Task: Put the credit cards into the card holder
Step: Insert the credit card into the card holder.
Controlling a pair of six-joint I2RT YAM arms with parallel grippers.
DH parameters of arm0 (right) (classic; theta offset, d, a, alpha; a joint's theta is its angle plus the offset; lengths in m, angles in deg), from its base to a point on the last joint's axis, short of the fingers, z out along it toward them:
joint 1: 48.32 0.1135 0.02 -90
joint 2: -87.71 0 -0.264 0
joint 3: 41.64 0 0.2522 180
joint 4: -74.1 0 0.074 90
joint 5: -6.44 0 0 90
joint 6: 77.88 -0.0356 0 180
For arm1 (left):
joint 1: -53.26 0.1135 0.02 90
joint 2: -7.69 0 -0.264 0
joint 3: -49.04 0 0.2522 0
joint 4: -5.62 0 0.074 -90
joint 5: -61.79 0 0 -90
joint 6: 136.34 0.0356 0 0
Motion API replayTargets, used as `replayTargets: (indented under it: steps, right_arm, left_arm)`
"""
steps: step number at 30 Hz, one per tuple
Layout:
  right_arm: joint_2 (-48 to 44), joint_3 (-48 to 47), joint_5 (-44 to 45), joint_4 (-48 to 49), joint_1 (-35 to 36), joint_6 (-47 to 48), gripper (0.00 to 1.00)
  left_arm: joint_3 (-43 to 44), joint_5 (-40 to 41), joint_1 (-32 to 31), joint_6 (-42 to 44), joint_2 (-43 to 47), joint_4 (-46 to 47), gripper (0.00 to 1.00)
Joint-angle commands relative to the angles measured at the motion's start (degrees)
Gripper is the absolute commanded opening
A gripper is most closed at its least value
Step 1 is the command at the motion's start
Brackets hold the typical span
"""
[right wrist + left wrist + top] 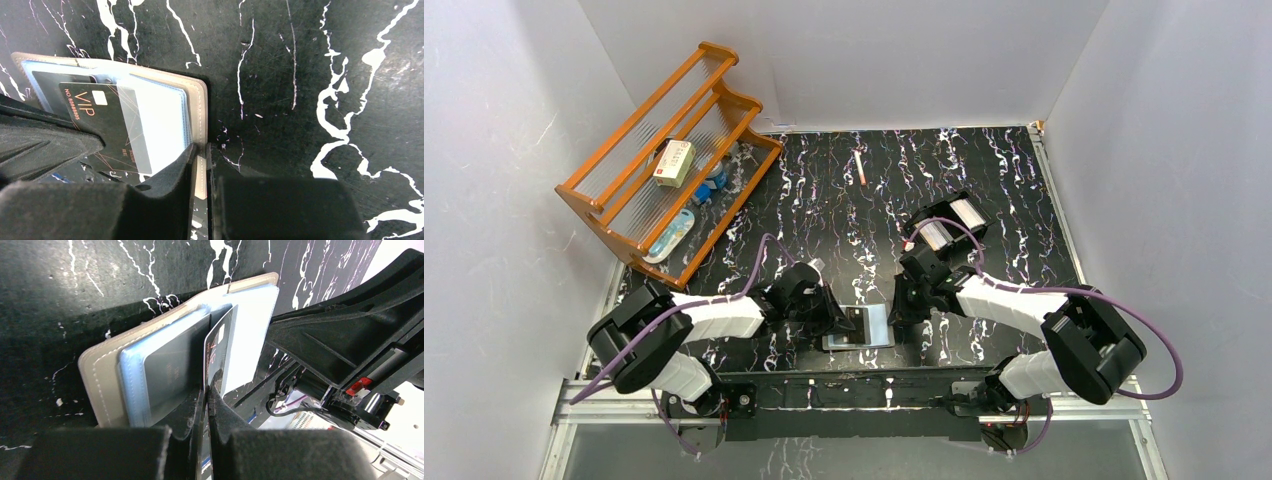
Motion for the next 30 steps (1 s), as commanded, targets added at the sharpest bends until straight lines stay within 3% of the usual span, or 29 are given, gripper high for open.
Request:
replayTargets:
  steps: [1, 5, 9, 15, 30]
  right_arm:
    - [-1.0, -2.5, 2.1, -0.2, 0.2, 0.5, 0.18]
    - [-0.6, -2.4, 1.6, 0.7, 0.3, 0.4, 0.18]
    - [-0.9, -2.9, 1.3, -0.2, 0.2, 0.4, 0.18]
    - [-5.6, -4.3, 4.2, -4.1, 0.2, 1.0, 0.18]
    - [-4.9, -1.4, 3.8, 0.0, 0.3, -0.4, 0.16]
  left_arm:
    - [1.5, -1.7, -0.6, 1.6, -0.5, -5.8, 0.0]
    - [2.3, -0.4, -0.7, 2.4, 0.0, -6.9, 0.01]
    - [5.0, -0.9, -0.7, 4.3, -1.6, -8.3, 0.35]
    - [9.0, 3.4, -0.7, 7.6, 1.5, -15.4, 0.5]
    - [12.5, 4.8, -0.6, 9.2, -1.2, -17.7, 0.54]
